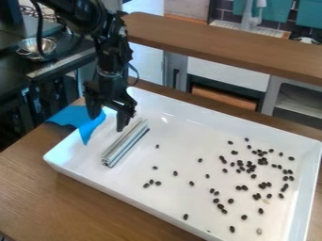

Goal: Sweep into pile

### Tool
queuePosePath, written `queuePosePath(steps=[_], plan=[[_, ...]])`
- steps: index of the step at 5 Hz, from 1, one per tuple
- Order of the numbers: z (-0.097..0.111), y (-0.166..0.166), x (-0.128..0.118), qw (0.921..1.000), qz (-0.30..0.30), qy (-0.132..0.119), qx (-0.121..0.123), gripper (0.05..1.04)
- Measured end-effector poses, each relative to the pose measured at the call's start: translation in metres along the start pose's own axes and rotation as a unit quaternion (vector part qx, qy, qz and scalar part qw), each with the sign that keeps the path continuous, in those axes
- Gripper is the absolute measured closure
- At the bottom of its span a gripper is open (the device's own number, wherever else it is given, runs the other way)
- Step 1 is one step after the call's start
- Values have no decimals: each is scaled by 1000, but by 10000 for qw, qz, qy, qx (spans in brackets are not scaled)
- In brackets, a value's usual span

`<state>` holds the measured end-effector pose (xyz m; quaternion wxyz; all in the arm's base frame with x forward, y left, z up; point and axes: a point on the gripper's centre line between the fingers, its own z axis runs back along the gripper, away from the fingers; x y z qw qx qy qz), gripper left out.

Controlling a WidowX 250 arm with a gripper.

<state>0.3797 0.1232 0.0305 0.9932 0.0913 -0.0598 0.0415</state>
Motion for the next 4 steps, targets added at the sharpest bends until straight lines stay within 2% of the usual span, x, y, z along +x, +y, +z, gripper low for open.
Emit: queuePosePath(steps=[1,4], plan=[[-13,-3,-5,9998,6,171,-43,85],[-13,-6,-11,9982,18,275,-531,85]])
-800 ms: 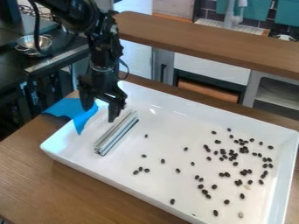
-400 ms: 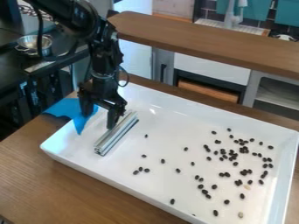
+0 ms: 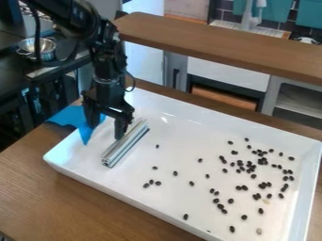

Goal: Sweep into pile

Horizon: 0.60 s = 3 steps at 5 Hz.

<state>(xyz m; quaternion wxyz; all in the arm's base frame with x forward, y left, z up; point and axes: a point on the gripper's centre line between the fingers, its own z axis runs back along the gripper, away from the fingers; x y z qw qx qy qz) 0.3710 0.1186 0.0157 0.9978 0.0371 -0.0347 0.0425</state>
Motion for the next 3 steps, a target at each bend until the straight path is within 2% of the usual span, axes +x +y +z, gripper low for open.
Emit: queuePosePath(steps=[1,2,3], plan=[[4,-5,-1,9998,-46,27,-192,85],[23,-7,3,9995,-127,-193,-227,85],[21,-9,2,9994,-139,-208,-220,86]])
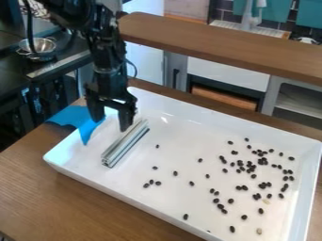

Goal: Sweep into pile

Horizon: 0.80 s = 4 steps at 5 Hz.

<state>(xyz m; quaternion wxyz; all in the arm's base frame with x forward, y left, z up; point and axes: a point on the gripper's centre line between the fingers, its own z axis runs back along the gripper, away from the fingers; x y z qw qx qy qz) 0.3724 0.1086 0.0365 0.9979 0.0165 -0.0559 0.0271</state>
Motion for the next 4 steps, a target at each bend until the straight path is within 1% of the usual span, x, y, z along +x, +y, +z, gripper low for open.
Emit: queuePosePath(steps=[1,2,3,4], plan=[[-4,-5,3,9999,-80,-71,118,85],[-18,-6,0,9998,-108,49,184,85],[-21,-8,0,9998,-119,10,186,85],[-25,-9,-2,9998,-131,38,171,85]])
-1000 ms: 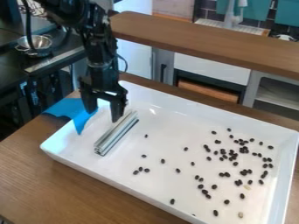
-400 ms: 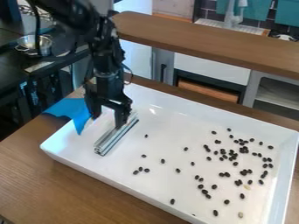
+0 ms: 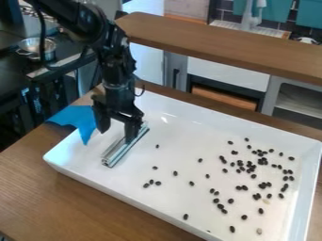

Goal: Sweep into pile

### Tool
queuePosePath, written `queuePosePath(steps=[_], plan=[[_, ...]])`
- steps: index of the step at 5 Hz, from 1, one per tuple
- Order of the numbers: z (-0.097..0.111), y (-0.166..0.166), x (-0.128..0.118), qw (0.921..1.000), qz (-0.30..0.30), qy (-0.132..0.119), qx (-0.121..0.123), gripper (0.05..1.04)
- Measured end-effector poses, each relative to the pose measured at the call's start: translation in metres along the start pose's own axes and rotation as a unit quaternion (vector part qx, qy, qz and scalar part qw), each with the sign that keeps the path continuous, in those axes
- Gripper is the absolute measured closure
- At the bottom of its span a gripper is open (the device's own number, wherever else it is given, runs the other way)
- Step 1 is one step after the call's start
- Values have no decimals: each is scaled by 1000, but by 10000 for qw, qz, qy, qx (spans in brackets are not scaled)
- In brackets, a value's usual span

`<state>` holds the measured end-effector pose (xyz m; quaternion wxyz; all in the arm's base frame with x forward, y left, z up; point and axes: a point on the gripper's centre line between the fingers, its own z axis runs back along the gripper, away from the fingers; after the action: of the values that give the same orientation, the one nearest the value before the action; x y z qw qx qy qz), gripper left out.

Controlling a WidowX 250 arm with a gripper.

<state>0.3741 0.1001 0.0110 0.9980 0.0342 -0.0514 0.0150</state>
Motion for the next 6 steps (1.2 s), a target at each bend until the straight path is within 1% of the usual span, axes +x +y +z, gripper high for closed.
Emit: queuePosePath(steps=[1,2,4,5,6], plan=[[-6,-2,-2,10000,-32,72,-29,85],[-10,-3,-4,9999,-14,120,-64,130],[-16,-14,-11,9996,-161,156,-183,690],[-16,-18,-17,9992,-264,186,-217,704],[-13,-30,-26,9985,-379,267,-298,704]])
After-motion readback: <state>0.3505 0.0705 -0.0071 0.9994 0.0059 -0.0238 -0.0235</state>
